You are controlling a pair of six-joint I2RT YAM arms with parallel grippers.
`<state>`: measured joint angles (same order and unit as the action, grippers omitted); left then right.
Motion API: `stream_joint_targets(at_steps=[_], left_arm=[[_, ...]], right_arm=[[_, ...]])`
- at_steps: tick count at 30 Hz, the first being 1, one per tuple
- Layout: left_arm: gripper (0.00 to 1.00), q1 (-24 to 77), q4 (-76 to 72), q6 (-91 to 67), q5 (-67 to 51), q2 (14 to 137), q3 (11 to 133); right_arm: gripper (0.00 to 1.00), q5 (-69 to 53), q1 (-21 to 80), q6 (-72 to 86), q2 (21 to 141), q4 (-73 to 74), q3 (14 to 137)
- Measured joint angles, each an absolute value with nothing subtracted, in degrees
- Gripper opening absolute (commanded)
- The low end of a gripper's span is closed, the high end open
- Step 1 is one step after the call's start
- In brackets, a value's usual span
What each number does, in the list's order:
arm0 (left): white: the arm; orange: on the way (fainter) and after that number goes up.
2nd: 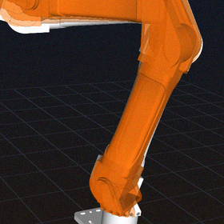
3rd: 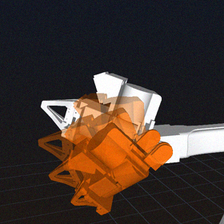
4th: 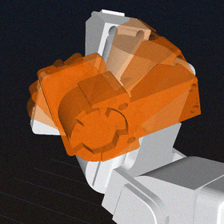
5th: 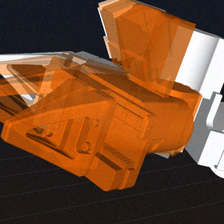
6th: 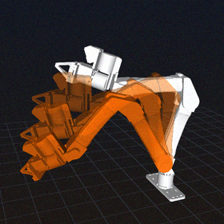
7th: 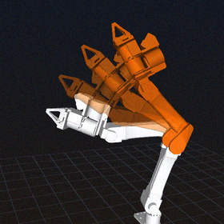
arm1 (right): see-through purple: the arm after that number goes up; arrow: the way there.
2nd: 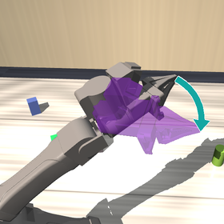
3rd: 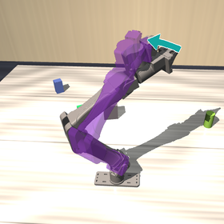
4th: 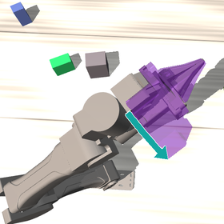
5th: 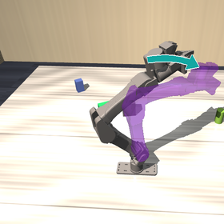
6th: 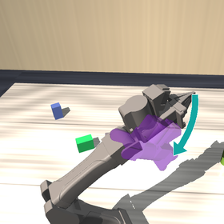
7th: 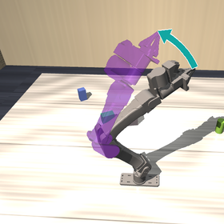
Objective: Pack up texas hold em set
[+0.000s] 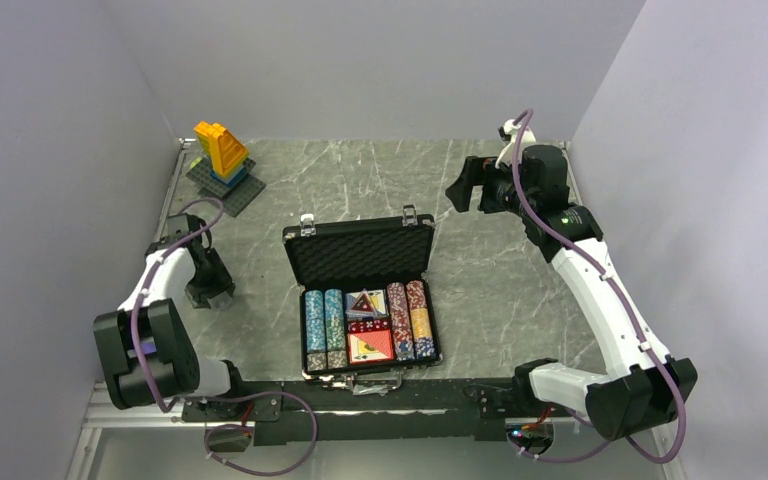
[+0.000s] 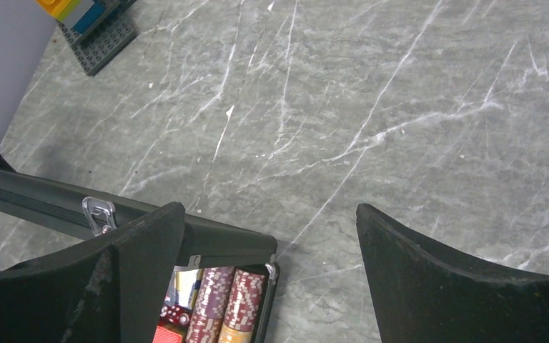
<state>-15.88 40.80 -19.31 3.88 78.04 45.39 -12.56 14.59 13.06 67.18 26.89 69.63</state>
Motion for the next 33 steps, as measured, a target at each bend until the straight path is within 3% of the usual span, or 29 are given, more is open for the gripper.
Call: stream_joint_targets(at_steps=[11,33], left_arm=[[0.44,-7.35,44.16,-23.2,3.9,73.49,45.36],[0.43,21.58,52.9,-41.6,6.07,60.05,44.27]], right_arm=[[0.94,-12.8,13.91,13.06,67.48,26.85,69.58],[0.94,-13.87,13.1,13.08,67.61,26.17,68.71]])
